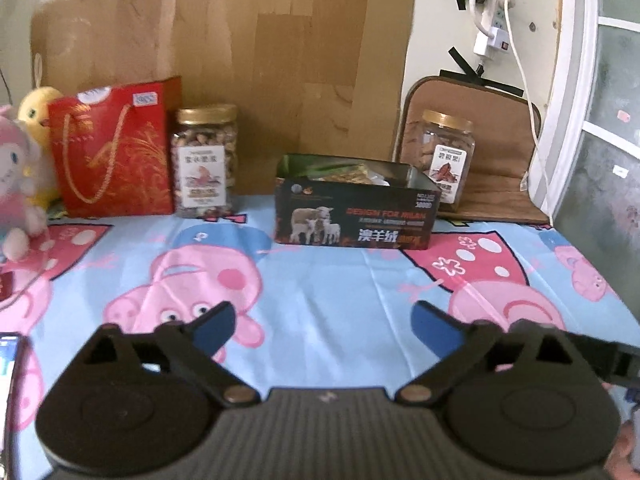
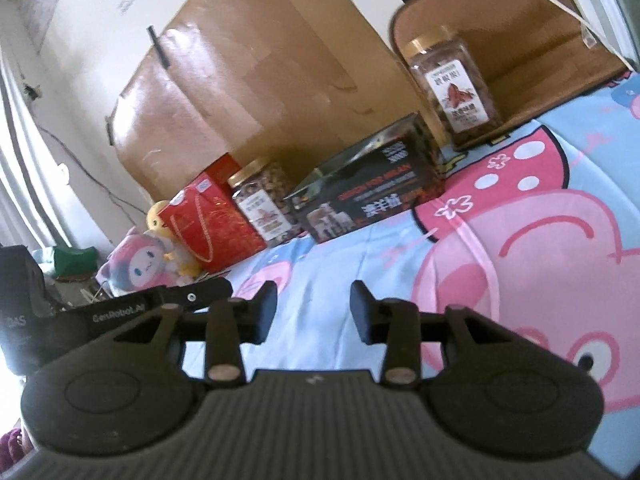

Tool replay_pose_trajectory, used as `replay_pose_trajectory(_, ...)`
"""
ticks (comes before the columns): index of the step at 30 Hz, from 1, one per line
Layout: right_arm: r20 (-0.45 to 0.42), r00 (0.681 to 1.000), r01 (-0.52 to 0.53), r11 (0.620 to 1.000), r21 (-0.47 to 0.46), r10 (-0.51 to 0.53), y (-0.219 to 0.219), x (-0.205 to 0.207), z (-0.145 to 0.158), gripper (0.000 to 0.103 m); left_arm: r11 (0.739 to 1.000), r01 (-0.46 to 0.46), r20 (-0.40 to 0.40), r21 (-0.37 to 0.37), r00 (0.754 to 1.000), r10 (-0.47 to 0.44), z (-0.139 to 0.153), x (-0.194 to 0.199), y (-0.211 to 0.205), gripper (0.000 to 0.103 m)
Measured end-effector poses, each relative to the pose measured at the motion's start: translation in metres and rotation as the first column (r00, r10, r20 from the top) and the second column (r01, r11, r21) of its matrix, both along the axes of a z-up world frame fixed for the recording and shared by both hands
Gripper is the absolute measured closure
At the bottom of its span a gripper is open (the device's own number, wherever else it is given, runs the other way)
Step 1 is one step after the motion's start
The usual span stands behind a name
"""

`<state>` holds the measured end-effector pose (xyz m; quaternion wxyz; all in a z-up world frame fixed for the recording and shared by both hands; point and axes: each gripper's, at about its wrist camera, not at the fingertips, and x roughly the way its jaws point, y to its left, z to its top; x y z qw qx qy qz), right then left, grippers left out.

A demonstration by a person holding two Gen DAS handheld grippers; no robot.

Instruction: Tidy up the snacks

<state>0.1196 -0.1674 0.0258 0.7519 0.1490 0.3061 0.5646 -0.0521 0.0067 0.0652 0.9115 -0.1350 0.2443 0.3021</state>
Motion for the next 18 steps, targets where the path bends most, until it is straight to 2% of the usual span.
replay_pose_trajectory(6, 0.071, 0.997, 0.034, 0.999, -0.006, -0.033, -0.009, -0.024, 0.007, 0.051, 0.999, -0.041, -0.052, 0.025, 0.998, 0.042, -0.002, -0.007, -0.012, 0.0)
replay_pose_trajectory(10, 0.086, 0.995, 0.048, 0.999, -0.009, -0.047, -0.01, -0.033, 0.008, 0.046, 0.996, -0.074, -0.087, 0.05, 0.993, 0.079, -0.006, -0.008, -0.018, 0.0)
replay_pose_trajectory(18, 0.128, 0.989, 0.075, 0.997, 0.002, -0.075, -0.013, -0.046, 0.01, 0.038, 0.994, -0.096, -0.068, 0.06, 0.993, 0.1, -0.007, -0.016, -0.022, 0.0)
